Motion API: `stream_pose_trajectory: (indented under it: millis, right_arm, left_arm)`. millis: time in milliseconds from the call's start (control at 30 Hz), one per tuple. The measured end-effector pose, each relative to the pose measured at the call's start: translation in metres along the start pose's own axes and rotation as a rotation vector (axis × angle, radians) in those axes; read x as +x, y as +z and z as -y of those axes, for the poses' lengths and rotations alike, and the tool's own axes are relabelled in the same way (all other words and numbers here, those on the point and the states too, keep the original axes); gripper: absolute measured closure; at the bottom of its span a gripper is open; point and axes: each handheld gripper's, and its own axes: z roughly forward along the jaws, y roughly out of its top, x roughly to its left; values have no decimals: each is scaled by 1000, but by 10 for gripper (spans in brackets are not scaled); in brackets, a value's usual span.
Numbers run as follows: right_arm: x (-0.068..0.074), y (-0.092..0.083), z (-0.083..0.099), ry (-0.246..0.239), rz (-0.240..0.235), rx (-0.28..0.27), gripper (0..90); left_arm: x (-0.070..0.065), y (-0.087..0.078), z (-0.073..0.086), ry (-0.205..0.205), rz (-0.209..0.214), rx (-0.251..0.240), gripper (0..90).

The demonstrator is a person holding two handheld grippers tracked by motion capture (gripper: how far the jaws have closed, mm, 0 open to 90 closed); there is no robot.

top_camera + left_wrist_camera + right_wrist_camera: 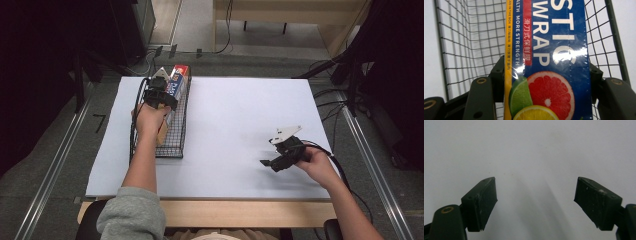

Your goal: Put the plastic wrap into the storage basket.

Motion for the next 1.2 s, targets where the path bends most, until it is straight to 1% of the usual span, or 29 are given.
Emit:
stream_pose_trajectory:
  millis: [100, 233, 333, 367, 400, 467, 600, 667, 733, 800, 833, 900, 1000, 1067, 1133, 1200]
  right_arm:
    - [0, 1, 1, -4, 0, 6, 189]
    - [0, 1, 2, -1, -1, 9, 189]
    - [0, 0, 3, 0, -1, 7, 189]
    - [0, 0, 3, -6, -1, 7, 189]
    - [0, 0, 3, -7, -2, 8, 189]
    - [0, 0, 4, -7, -1, 8, 189]
    - [1, -1, 4, -11, -4, 7, 189]
    - [1, -1, 4, -12, -5, 3, 189]
    - [1, -2, 4, -9, -4, 7, 189]
    - [1, -1, 4, -8, -6, 8, 189]
    - [1, -1, 4, -7, -6, 8, 189]
    - [1, -1, 5, -8, -7, 8, 189]
    - [1, -1, 5, -14, -10, 10, 189]
    - [1, -1, 6, -14, -7, 10, 189]
    - [1, -2, 6, -10, -6, 9, 189]
    - [1, -2, 6, -9, -8, 11, 189]
  left_arm:
    - [-3, 7, -1, 1, -5, 5, 398]
    - [-3, 11, 0, -22, 16, 17, 395]
    - [-4, 14, 0, -20, 19, 38, 392]
    - [-5, 15, 0, -17, 16, 41, 391]
    - [-6, 15, 0, -9, 11, 43, 389]
    - [-8, 16, 0, -6, 16, 46, 384]
    - [-11, 19, 0, -6, 46, 64, 368]
    - [-12, 21, 0, 3, 45, 74, 364]
    - [-13, 22, 0, 2, 48, 81, 362]
    - [-12, 23, 0, 12, 51, 90, 359]
    - [-11, 23, 0, 9, 50, 94, 360]
    - [-10, 23, 1, 11, 42, 99, 362]
    - [-9, 23, 1, 9, 50, 110, 360]
    - [-9, 19, 2, 13, 47, 99, 358]
    - [-11, 17, 2, 5, 60, 97, 352]
    - [-12, 12, 3, 18, 85, 85, 323]
